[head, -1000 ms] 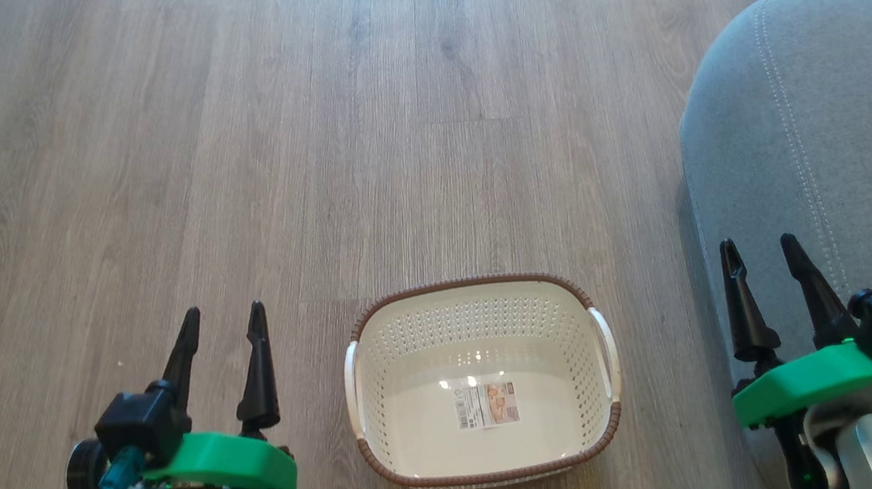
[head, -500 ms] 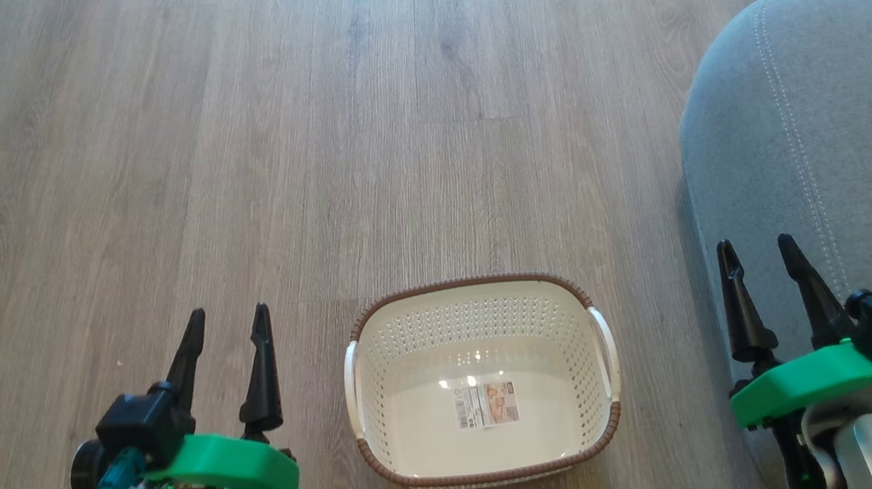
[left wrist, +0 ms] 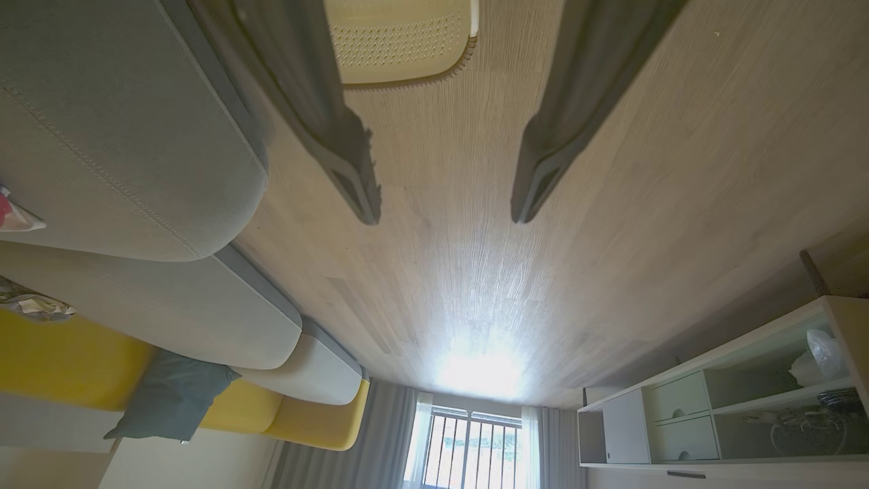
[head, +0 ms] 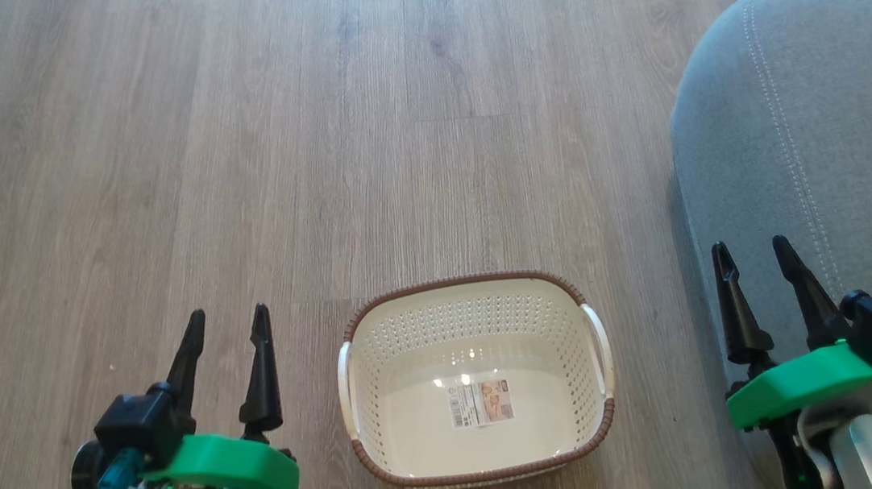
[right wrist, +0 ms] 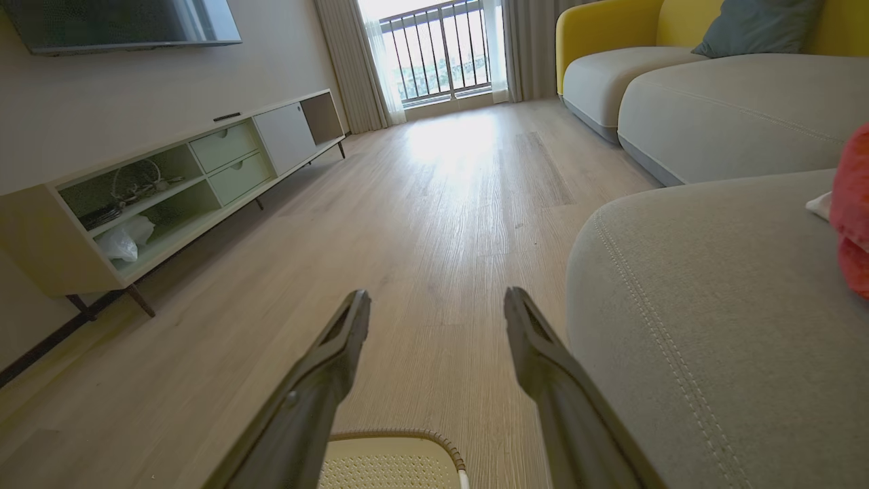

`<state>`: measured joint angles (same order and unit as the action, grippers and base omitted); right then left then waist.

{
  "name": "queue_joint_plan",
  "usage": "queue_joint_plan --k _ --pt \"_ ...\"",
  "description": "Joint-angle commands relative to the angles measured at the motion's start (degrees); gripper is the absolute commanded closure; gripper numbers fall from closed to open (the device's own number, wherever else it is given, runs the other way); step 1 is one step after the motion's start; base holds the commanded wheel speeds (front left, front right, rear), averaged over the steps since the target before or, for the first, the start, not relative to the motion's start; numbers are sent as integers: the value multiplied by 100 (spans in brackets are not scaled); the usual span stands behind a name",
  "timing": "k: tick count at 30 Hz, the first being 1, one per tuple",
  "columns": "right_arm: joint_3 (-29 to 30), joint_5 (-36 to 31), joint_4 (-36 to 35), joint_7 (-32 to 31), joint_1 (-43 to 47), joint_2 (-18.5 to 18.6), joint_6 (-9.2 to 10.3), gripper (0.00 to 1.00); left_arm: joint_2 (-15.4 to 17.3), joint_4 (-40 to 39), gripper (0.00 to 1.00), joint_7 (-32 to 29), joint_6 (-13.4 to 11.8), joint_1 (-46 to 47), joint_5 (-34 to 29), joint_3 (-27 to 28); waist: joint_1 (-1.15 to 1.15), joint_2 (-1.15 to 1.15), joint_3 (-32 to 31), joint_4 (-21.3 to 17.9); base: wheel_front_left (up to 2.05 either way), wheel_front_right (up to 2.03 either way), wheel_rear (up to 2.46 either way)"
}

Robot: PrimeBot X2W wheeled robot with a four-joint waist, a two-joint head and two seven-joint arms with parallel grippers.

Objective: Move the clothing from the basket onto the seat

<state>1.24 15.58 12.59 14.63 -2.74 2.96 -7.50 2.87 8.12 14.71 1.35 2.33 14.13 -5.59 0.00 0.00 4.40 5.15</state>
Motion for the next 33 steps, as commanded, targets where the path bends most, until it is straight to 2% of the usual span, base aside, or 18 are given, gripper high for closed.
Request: queue_joint_plan --k 1,5,6,7,11,33 --pt "-155 -51 -164 37 -178 -8 1 0 1 -175 0 29 6 174 55 184 0 0 2 -9 0 0 0" --pt "-140 -84 -180 37 -204 -8 1 0 1 -185 0 29 32 193 42 175 0 0 25 -24 0 0 0" --pt "-138 -88 -182 37 -211 -8 1 100 1 -171 100 29 38 194 46 167 0 0 30 -25 0 0 0" --pt "1 -45 36 -1 -7 0 0 100 1 45 100 -1 3 1 -1 -5 0 0 28 -27 0 0 0" --pt "-1 -1 347 -16 101 -3 0 100 1 370 100 -19 4 -115 42 -10 0 0 26 -31 0 0 0" --pt "44 1332 312 -335 28 30 0 100 33 412 100 -341 106 -31 1390 155 0 0 -50 -113 0 0 0"
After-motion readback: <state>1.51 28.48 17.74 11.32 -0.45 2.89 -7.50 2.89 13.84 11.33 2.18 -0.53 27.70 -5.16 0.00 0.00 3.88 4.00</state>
